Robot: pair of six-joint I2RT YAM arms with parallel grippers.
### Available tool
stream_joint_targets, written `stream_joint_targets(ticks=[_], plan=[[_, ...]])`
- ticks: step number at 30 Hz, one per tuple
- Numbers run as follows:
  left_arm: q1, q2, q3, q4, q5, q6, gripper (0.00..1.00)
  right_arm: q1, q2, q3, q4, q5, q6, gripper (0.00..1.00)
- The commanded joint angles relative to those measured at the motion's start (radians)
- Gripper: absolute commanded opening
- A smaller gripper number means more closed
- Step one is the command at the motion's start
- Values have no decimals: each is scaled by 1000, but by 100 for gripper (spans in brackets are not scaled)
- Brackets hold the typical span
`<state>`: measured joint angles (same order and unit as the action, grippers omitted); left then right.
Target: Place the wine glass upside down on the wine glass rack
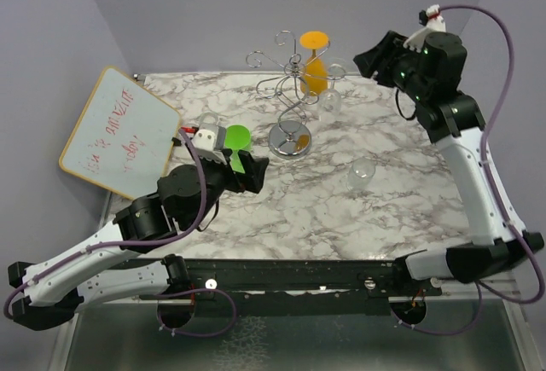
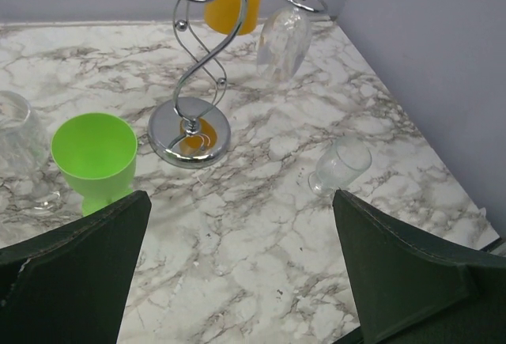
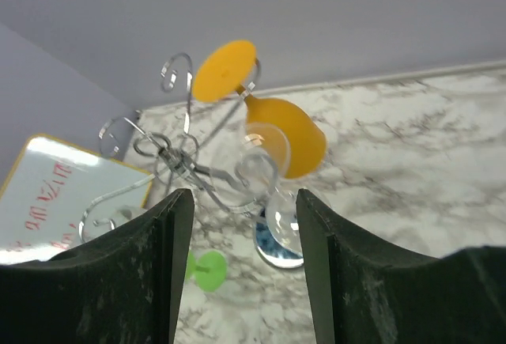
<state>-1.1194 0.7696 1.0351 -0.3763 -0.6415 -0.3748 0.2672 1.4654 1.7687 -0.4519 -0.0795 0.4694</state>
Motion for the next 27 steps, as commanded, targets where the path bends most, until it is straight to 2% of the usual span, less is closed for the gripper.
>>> stream_joint_targets(ticks=[1,6,10,13,17,21,27], plan=[[-2,-4,-37,-2,105,14,99,0,-195,-201,-178,200,-89,60],[-2,7,-64,-2,120,-28,99,0,-376,-393,-321,250,-78,60],[-2,18,-102,11,104,-101,99,0,-421,-510,-403,100,-85,53],[-2,39,-139,25,106,-144,99,1,-427,-624,-387,-6,-75,51],[-1,84,-161,32,94,-200,99,4,-422,-732,-334,5,-71,51],[-2,127,-173,44,61,-254,99,26,-353,-805,-272,2,-84,50],[-2,168,-184,95,45,-263,99,46,-275,-811,-199,41,-111,47]])
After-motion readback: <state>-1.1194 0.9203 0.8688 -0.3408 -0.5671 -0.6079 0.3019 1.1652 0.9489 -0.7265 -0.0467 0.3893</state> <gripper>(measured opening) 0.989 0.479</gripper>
